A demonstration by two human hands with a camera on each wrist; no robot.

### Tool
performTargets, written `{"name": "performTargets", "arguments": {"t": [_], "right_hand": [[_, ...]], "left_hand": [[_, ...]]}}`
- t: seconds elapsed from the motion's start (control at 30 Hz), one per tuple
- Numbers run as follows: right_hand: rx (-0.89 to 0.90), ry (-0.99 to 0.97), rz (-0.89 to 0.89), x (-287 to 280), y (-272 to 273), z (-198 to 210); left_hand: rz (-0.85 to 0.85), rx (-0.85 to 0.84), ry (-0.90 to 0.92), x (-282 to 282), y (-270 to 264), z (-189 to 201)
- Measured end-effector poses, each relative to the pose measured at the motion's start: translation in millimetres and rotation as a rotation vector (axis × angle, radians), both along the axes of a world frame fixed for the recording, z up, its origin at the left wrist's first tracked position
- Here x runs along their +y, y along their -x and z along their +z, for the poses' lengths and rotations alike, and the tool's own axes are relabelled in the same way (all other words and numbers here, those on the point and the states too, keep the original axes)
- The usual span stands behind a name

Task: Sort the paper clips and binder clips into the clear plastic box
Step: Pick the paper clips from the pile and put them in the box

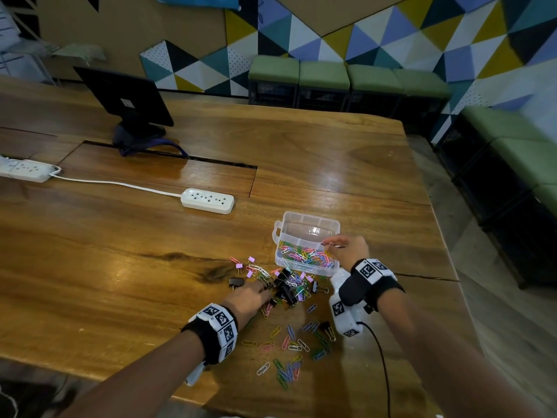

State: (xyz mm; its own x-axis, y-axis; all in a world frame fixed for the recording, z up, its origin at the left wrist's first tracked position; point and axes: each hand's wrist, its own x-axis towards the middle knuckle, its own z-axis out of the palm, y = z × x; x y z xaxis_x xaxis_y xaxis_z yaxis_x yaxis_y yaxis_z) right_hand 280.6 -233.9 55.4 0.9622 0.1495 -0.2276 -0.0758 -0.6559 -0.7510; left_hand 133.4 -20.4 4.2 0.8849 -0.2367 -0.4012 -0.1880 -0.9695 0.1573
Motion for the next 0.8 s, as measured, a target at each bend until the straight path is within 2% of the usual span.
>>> {"name": "performTargets", "arguments": {"t": [0.4,0.5,0.67,0.8], "right_hand": [[-0.024,0.045,0.154,-6,16,-4],[-0.073,0.165,0.282,-8,28,-3],[-0.047,0.422,0.573,-9,46,-15],[-0.118,0.45,0.682,-6,61,-31]], "left_hand": [[-0.117,0.111,-0.205,-14,-14,13],[-0.132,0.114,-0.237,-15,-15,17],[-0.138,0.088,-0.219,-13,-14,18],[-0.091,0.09,-0.146,-8,-15,17]]}}
